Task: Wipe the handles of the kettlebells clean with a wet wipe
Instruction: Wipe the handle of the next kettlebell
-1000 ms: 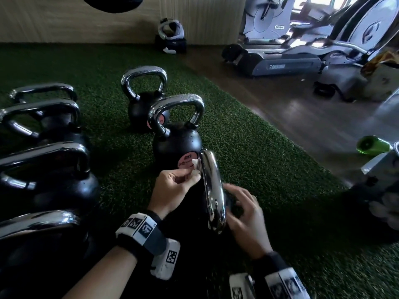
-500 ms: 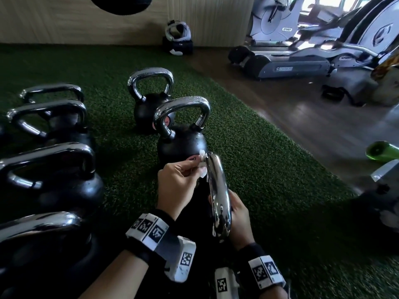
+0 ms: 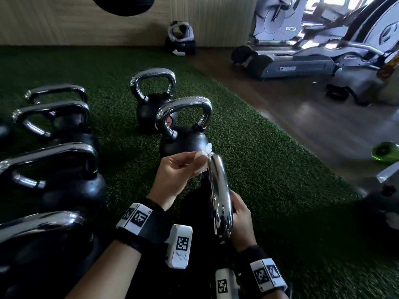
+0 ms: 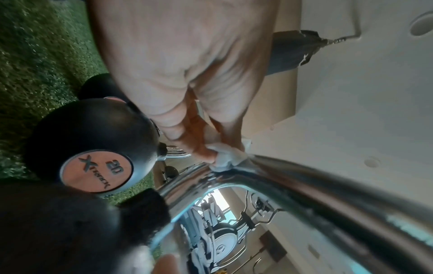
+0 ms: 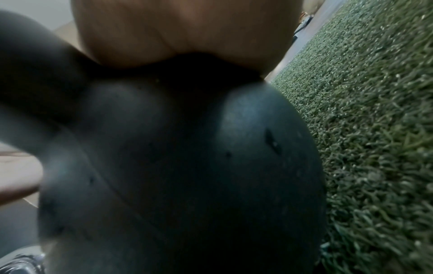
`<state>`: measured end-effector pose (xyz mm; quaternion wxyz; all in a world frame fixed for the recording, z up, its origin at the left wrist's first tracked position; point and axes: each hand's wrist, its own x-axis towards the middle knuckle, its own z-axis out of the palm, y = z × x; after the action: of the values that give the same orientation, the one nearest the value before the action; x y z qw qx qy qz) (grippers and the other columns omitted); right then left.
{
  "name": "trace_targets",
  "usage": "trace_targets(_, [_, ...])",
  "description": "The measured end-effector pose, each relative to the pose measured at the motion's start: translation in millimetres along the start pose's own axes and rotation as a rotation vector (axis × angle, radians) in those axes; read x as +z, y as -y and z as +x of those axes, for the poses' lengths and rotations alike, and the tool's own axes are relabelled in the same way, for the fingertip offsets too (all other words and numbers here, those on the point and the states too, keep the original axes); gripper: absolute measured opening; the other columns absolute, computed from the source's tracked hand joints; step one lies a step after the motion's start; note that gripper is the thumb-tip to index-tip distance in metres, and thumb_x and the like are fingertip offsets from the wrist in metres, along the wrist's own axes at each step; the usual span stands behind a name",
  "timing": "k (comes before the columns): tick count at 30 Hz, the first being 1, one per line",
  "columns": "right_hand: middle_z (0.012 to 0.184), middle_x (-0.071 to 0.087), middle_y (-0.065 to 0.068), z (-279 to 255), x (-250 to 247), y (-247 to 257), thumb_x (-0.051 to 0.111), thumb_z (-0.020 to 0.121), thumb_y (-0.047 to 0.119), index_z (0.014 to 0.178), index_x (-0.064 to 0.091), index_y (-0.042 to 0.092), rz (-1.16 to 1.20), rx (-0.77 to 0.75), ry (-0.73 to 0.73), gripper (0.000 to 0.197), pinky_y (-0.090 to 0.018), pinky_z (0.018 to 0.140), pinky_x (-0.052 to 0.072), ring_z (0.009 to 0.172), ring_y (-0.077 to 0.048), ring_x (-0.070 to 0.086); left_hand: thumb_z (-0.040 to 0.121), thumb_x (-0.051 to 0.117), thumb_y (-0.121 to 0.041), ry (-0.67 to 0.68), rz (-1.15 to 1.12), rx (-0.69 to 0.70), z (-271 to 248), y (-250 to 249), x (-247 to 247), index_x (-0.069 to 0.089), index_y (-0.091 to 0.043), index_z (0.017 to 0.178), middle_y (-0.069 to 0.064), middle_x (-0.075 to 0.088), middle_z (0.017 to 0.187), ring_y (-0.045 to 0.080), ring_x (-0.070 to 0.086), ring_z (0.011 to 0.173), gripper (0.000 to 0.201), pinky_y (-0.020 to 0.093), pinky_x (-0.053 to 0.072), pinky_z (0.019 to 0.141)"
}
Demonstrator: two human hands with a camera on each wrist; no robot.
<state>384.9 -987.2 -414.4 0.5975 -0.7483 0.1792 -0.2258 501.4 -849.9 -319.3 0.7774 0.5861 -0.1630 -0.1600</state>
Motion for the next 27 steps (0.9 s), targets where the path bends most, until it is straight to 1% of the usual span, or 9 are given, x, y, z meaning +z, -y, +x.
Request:
trace_targets(4, [0.118, 0.074, 0.008, 2, -1, -6, 0.073, 0.073, 0.039, 0.114, 0.071, 0.051, 0.013, -0.001, -0.001, 0.044, -0.05, 0.101, 0.056, 0.113, -0.012, 0.07, 0.072, 0.081, -0.017, -0.004, 0.019, -0.019, -29, -9, 5, 0.081, -0.006, 0.093, 0.009, 0.076, 0.086, 0.014, 0.067, 0.081, 0.024, 0.034, 0.059, 0.089])
trace_targets(6, [0.118, 0.075, 0.006, 3, -1, -12, 0.077, 0.076, 0.031, 0.118, 0.072, 0.043, 0.016, 0.006, -0.002, 0.043, -0.052, 0.1, 0.056, 0.113, -0.014, 0.07, 0.068, 0.083, -0.016, 0.024, 0.058, 0.017, -45, -10, 4, 0.082, -0.009, 0.086, 0.007, 0.078, 0.084, 0.012, 0.069, 0.077, 0.019, 0.027, 0.059, 0.081])
trace_targets(8, [0.117, 0.075, 0.005, 4, -1, -16, 0.078, 0.077, 0.028, 0.119, 0.073, 0.039, 0.009, 0.007, 0.001, 0.043, -0.053, 0.099, 0.056, 0.112, -0.016, 0.071, 0.067, 0.084, -0.016, 0.014, 0.123, 0.079, -46, -11, 3, 0.081, -0.009, 0.085, 0.008, 0.078, 0.09, 0.01, 0.07, 0.077, 0.02, 0.02, 0.058, 0.075])
trace_targets(11, [0.115, 0.076, 0.003, 5, -1, -19, 0.076, 0.076, 0.032, 0.119, 0.073, 0.037, 0.001, 0.012, 0.009, 0.044, -0.055, 0.098, 0.056, 0.11, -0.019, 0.071, 0.066, 0.084, -0.016, -0.029, 0.158, 0.114, -35, -14, 5, 0.08, -0.004, 0.088, 0.012, 0.077, 0.103, 0.009, 0.072, 0.082, 0.025, 0.018, 0.057, 0.074])
trace_targets(14, [0.117, 0.075, 0.004, 5, -1, -21, 0.078, 0.078, 0.031, 0.12, 0.072, 0.037, 0.004, 0.015, 0.006, 0.043, -0.053, 0.098, 0.056, 0.112, -0.018, 0.071, 0.067, 0.084, -0.019, -0.012, 0.139, 0.077, -53, -16, 8, 0.081, -0.006, 0.084, 0.011, 0.079, 0.085, 0.013, 0.069, 0.074, 0.022, 0.019, 0.057, 0.071])
trace_targets(17, [0.114, 0.075, 0.002, 5, -1, -24, 0.079, 0.078, 0.034, 0.119, 0.072, 0.032, 0.01, 0.021, 0.004, 0.042, -0.058, 0.096, 0.055, 0.108, -0.02, 0.07, 0.065, 0.085, -0.014, 0.056, 0.076, 0.026, -91, -18, 8, 0.08, -0.006, 0.072, 0.009, 0.076, 0.073, 0.012, 0.065, 0.066, 0.012, 0.016, 0.053, 0.064])
trace_targets(20, [0.107, 0.074, -0.001, 7, -2, -24, 0.078, 0.079, 0.036, 0.113, 0.072, 0.03, -0.007, 0.04, 0.018, 0.035, -0.062, 0.093, 0.055, 0.1, -0.022, 0.069, 0.06, 0.087, -0.01, 0.074, 0.045, -0.017, -107, -15, 9, 0.08, -0.006, 0.071, 0.014, 0.077, 0.075, 0.015, 0.068, 0.067, 0.014, 0.018, 0.054, 0.064])
trace_targets(23, [0.106, 0.074, -0.001, 6, -4, -21, 0.079, 0.08, 0.034, 0.114, 0.071, 0.032, -0.017, 0.026, 0.034, 0.035, -0.059, 0.092, 0.056, 0.101, -0.024, 0.07, 0.057, 0.09, -0.011, 0.113, 0.087, -0.045, -109, -8, -1, 0.08, -0.009, 0.069, 0.014, 0.077, 0.074, 0.017, 0.07, 0.067, 0.016, 0.021, 0.054, 0.064])
trace_targets(27, [0.107, 0.073, -0.001, 4, -5, -16, 0.076, 0.079, 0.034, 0.116, 0.071, 0.033, -0.001, 0.031, 0.045, 0.037, -0.055, 0.094, 0.057, 0.099, -0.02, 0.069, 0.054, 0.092, -0.01, 0.148, 0.205, -0.019, -118, 1, -10, 0.081, -0.012, 0.066, 0.01, 0.079, 0.076, 0.013, 0.075, 0.067, 0.015, 0.017, 0.054, 0.062])
